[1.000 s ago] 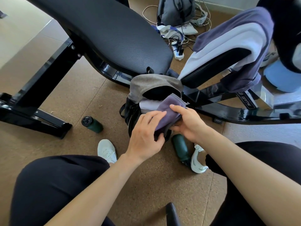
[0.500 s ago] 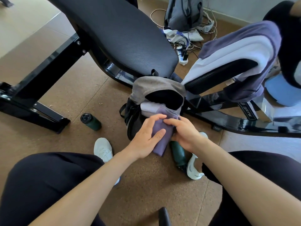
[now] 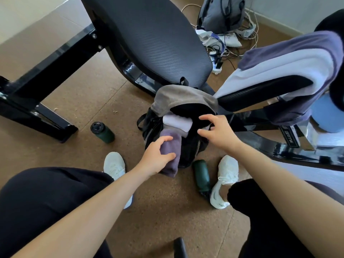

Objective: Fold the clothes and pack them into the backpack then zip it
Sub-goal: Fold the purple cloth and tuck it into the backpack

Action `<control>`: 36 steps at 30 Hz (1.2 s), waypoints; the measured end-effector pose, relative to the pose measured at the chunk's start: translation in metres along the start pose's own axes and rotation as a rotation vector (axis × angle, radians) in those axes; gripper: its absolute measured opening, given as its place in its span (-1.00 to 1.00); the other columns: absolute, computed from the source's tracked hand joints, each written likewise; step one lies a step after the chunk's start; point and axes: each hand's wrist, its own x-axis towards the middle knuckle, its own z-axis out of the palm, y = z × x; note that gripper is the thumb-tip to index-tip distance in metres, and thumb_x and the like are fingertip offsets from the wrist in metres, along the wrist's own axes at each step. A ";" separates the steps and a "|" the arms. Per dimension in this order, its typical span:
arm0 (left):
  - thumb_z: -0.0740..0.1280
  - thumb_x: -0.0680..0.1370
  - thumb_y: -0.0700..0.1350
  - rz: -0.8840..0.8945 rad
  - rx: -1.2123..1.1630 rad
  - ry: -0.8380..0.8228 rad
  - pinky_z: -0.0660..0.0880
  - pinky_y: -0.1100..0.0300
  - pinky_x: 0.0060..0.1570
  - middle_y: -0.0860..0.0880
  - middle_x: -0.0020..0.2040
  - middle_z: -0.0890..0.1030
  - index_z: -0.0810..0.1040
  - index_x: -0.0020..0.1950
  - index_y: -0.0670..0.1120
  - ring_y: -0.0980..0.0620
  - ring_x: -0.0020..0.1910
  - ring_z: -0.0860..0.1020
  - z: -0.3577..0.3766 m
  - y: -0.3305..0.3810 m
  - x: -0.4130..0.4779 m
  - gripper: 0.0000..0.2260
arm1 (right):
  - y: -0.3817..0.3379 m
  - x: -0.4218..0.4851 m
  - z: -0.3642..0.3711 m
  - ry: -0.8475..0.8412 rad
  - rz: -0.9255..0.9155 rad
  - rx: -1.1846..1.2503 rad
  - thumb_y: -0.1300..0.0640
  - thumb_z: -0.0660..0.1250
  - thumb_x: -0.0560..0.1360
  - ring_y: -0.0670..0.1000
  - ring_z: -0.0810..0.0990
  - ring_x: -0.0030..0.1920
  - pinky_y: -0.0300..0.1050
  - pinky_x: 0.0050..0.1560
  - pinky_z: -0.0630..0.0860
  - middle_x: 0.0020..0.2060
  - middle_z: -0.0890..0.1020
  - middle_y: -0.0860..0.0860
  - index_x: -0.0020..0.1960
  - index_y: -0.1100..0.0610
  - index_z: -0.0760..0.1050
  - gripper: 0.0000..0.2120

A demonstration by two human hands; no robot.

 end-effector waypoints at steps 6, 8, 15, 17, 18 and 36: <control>0.43 0.50 -0.10 0.087 0.352 -0.039 0.56 0.08 -0.05 0.04 0.36 0.32 0.32 0.48 0.24 -0.03 0.12 0.54 0.004 -0.005 0.042 -0.39 | 0.001 0.049 -0.015 -0.089 0.065 -0.124 0.13 0.34 0.60 0.18 0.13 0.58 0.00 0.47 0.30 0.60 0.00 0.05 0.59 -0.02 0.27 -0.41; 0.41 0.49 -0.13 0.166 0.561 -0.113 0.57 0.02 -0.17 0.04 0.44 0.24 0.26 0.50 0.27 -0.07 0.05 0.56 0.011 -0.007 0.065 -0.34 | -0.001 0.061 -0.019 -0.098 0.064 -0.104 0.22 0.29 0.59 0.10 0.19 0.58 -0.08 0.45 0.29 0.60 0.11 0.06 0.62 0.07 0.19 -0.37; 0.45 0.46 -0.23 0.494 1.237 -0.077 0.51 -0.01 -0.15 -0.09 0.57 0.23 0.24 0.57 0.19 -0.20 0.16 0.49 0.043 -0.011 0.154 -0.23 | -0.008 0.084 -0.040 -0.082 0.094 0.169 0.42 0.19 0.59 0.18 0.61 0.20 0.17 0.20 0.61 0.41 0.41 0.18 0.62 -0.07 0.18 -0.30; 0.49 0.40 -0.22 0.547 1.360 -0.021 0.47 -0.04 -0.08 -0.09 0.58 0.26 0.27 0.56 0.15 -0.21 0.16 0.51 0.049 -0.012 0.176 -0.21 | -0.009 0.086 -0.040 -0.067 0.050 0.193 0.41 0.21 0.59 0.04 0.57 0.17 0.03 0.24 0.59 0.39 0.44 0.13 0.58 -0.05 0.28 -0.35; 0.46 0.40 -0.22 0.591 1.398 0.013 0.48 -0.06 -0.04 -0.09 0.56 0.30 0.30 0.55 0.13 -0.22 0.17 0.51 0.052 -0.010 0.185 -0.24 | -0.010 0.088 -0.040 -0.055 0.024 0.195 0.42 0.20 0.59 0.07 0.56 0.13 -0.02 0.21 0.57 0.35 0.47 0.18 0.54 0.00 0.34 -0.41; 0.22 0.60 -0.24 0.229 1.240 -0.311 0.37 0.17 0.02 0.01 0.40 0.45 0.44 0.37 0.08 -0.07 0.27 0.54 0.060 -0.021 0.288 -0.63 | -0.006 0.096 -0.044 -0.049 0.009 0.410 0.35 0.17 0.62 -0.12 0.61 0.21 -0.05 0.37 0.50 0.16 0.57 -0.19 -0.13 -0.52 0.54 -0.30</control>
